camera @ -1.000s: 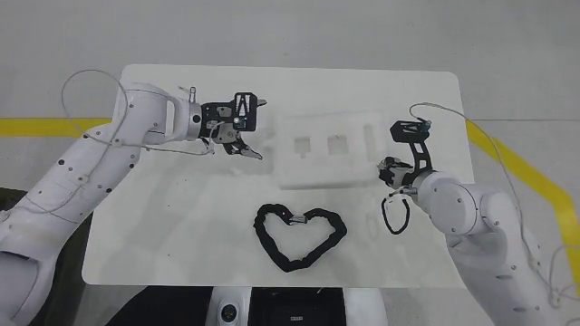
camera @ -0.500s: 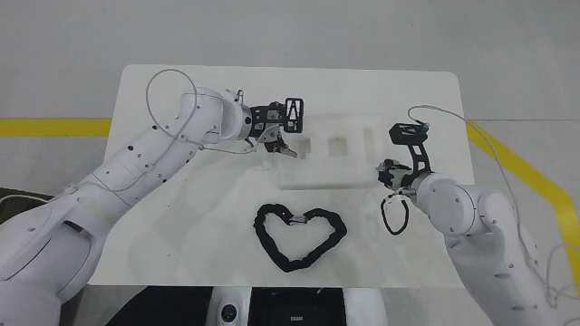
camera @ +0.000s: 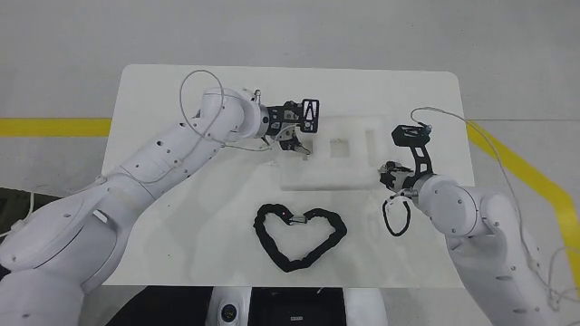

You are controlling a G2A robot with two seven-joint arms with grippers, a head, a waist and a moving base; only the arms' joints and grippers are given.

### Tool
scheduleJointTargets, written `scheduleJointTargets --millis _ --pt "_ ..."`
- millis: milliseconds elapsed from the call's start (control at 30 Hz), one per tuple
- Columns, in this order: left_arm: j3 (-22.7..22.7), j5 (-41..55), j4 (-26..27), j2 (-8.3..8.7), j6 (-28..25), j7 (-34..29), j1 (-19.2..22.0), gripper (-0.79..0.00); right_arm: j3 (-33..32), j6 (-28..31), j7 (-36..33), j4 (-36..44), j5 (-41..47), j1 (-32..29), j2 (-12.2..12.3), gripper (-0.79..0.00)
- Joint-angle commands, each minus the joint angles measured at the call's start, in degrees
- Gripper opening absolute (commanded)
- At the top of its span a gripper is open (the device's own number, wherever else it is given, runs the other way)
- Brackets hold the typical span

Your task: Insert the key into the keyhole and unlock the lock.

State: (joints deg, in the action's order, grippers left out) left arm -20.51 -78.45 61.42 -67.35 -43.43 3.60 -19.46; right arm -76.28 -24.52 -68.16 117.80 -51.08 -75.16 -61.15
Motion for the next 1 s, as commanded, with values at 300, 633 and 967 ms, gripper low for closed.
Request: scheduleJointTargets --millis 300,633,967 --pt "-0.7 -2.5 -3.9 -1.57 -0.1 3.9 0.3 0.000 -0.6 0.0 0.3 0.4 0.1 -1.1 0.0 -0.785" --pt "-2.2 -2.1 -2.4 -1.38 -0.2 3.3 -0.9 0.000 -0.6 0.0 0.3 0.4 0.1 -1.1 0.0 -0.785" --pt "-1.8 -3.1 -1.7 -3.49 -1.5 1.9 -1.7 0.000 -0.6 0.0 0.3 0.4 0.1 -1.1 0.0 -0.785"
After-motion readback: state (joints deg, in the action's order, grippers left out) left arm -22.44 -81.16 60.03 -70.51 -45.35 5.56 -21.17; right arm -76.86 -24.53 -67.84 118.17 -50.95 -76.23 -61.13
